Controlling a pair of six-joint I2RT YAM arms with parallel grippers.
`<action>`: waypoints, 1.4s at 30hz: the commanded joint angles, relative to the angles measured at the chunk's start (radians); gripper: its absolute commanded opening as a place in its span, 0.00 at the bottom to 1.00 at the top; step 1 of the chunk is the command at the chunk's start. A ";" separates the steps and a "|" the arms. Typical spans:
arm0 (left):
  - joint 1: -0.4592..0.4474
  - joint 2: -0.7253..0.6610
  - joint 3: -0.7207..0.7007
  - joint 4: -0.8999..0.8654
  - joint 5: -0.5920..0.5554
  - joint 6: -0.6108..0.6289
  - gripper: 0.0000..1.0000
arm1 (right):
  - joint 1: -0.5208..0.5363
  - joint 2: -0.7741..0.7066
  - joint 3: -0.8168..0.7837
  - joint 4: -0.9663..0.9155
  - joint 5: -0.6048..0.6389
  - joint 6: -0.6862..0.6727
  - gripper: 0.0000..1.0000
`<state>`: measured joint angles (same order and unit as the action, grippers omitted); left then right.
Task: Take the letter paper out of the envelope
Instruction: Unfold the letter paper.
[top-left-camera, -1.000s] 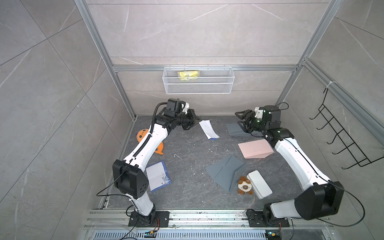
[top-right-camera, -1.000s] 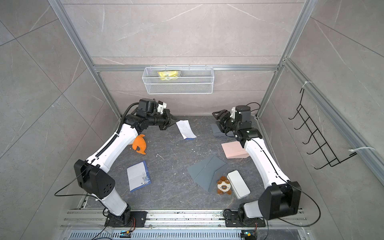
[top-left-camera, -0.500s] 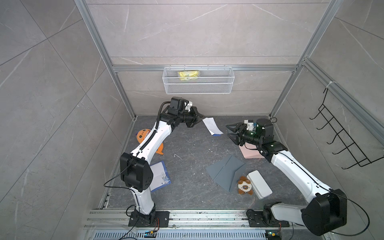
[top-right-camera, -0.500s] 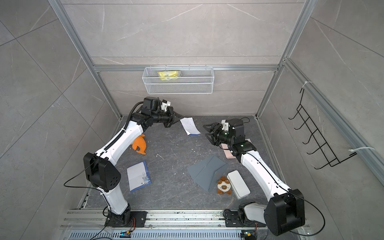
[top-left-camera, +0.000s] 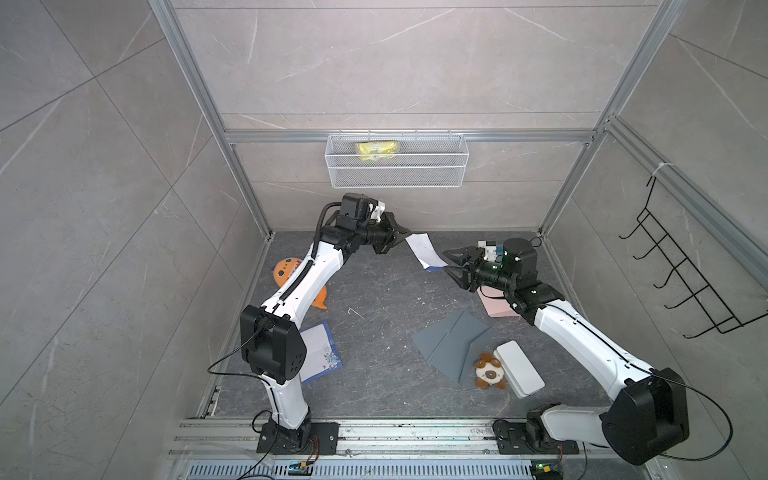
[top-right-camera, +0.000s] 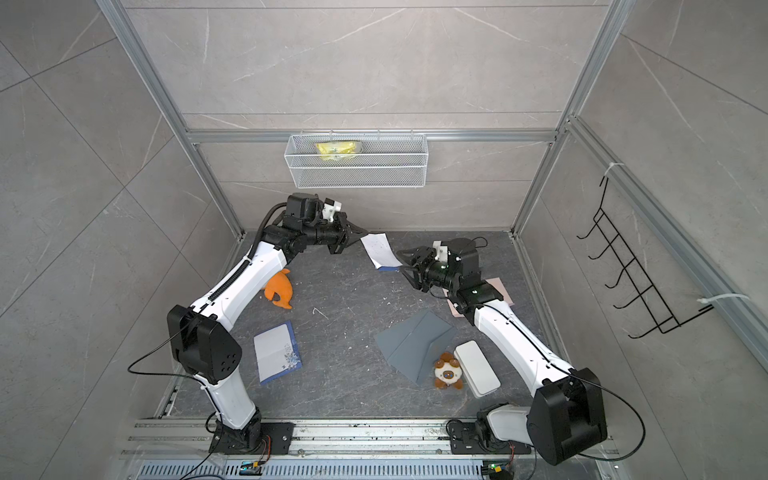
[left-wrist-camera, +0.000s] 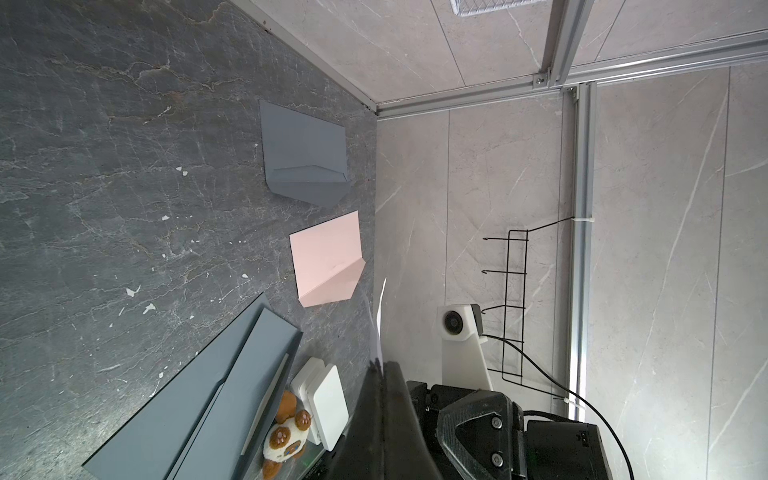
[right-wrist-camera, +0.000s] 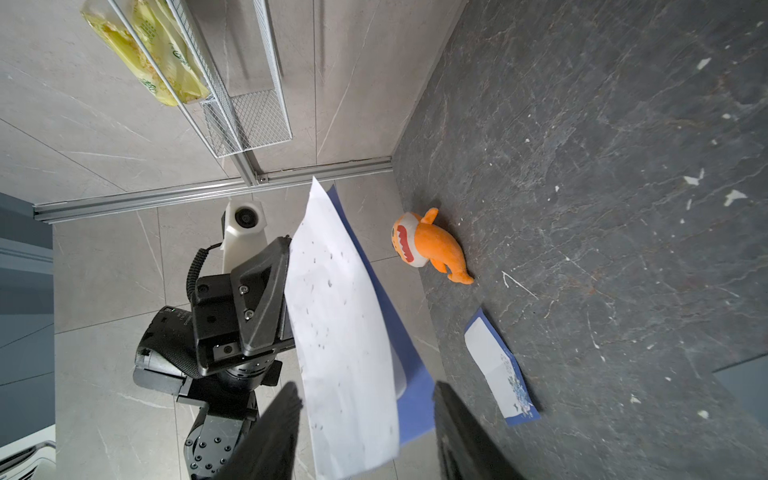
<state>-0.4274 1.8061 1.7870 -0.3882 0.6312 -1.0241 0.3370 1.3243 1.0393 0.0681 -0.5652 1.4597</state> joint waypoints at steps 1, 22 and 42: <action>-0.003 -0.019 0.005 0.036 0.028 -0.008 0.00 | 0.012 0.013 0.006 0.046 0.007 0.021 0.52; -0.008 -0.043 -0.059 0.117 -0.002 -0.065 0.00 | 0.053 0.016 -0.034 0.222 0.062 0.156 0.47; -0.062 -0.129 -0.207 0.287 -0.113 -0.165 0.00 | 0.114 0.074 -0.015 0.285 0.121 0.216 0.41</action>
<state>-0.4816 1.7222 1.5906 -0.1482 0.5278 -1.1744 0.4435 1.3788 1.0069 0.3199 -0.4637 1.6653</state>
